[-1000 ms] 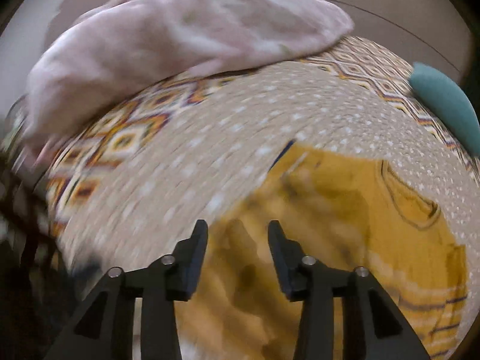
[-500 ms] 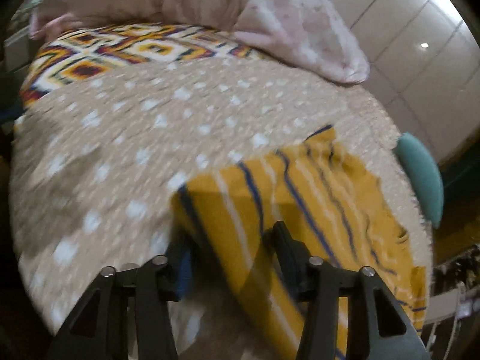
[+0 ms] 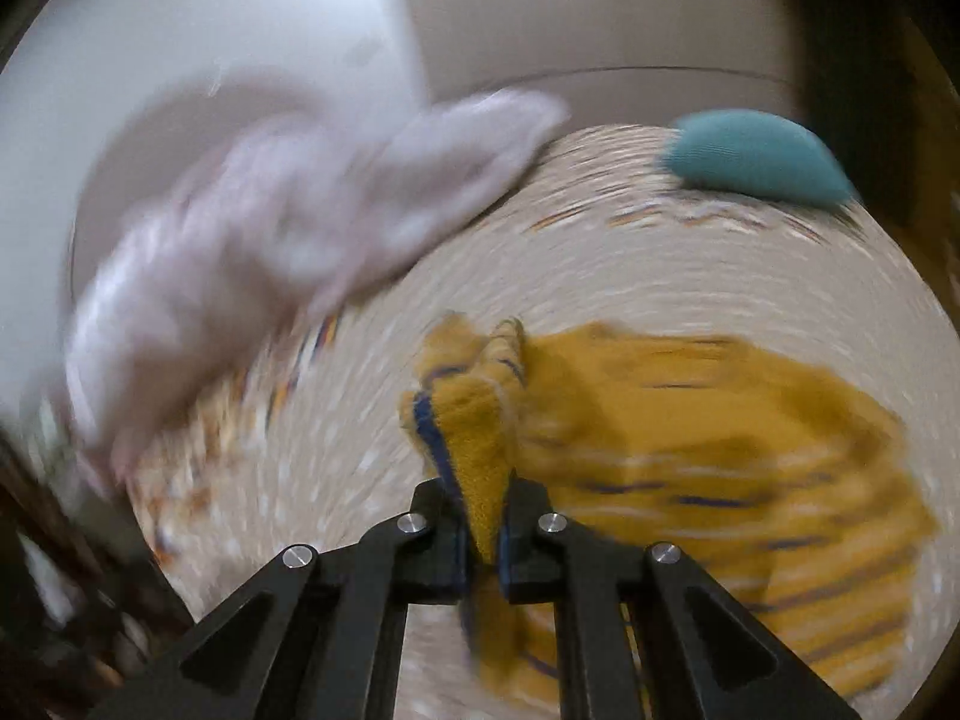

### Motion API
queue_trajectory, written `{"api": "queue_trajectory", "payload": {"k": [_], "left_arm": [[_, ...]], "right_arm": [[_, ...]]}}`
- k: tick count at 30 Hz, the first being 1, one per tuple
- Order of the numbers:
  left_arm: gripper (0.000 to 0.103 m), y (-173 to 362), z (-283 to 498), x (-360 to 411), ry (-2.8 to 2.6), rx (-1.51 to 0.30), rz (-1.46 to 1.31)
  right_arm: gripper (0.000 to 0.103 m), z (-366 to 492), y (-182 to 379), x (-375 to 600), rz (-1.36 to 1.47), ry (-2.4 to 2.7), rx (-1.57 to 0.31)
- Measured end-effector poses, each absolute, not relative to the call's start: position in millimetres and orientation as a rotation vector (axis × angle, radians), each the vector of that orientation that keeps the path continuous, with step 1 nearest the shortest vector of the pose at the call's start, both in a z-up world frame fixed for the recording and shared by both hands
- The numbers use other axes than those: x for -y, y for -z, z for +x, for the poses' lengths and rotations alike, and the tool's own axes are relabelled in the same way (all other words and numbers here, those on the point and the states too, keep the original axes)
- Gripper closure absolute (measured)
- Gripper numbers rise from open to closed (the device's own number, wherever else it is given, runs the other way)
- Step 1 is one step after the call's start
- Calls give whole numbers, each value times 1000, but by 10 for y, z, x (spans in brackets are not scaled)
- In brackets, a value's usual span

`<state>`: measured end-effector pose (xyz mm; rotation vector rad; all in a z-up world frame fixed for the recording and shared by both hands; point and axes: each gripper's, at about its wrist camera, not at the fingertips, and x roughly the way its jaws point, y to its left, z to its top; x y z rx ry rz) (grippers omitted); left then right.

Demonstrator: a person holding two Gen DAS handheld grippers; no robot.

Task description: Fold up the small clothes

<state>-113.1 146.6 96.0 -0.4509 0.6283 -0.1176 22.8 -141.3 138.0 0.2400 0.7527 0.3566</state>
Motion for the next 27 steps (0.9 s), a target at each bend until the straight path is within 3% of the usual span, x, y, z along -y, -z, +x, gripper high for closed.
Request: {"api": "queue_trajectory", "payload": {"k": [3, 8, 15, 18, 23, 27], "left_arm": [[29, -981, -1017, -1113, 179, -648, -397], [29, -839, -733, -478, 273, -739, -344], [28, -759, -468, 45, 334, -826, -279], [22, -725, -300, 150, 372, -855, -289], [21, -549, 150, 411, 466, -936, -328], [19, -350, 471, 664, 553, -1018, -406]], "right_arm": [[96, 3, -1302, 2476, 427, -220, -720], [96, -453, -307, 3582, 658, -23, -878], [92, -546, -235, 3650, 707, -102, -817], [80, -681, -307, 3751, 729, -141, -792], [38, -819, -523, 4115, 735, -109, -693], [32, -283, -520, 4198, 690, -157, -757]]}}
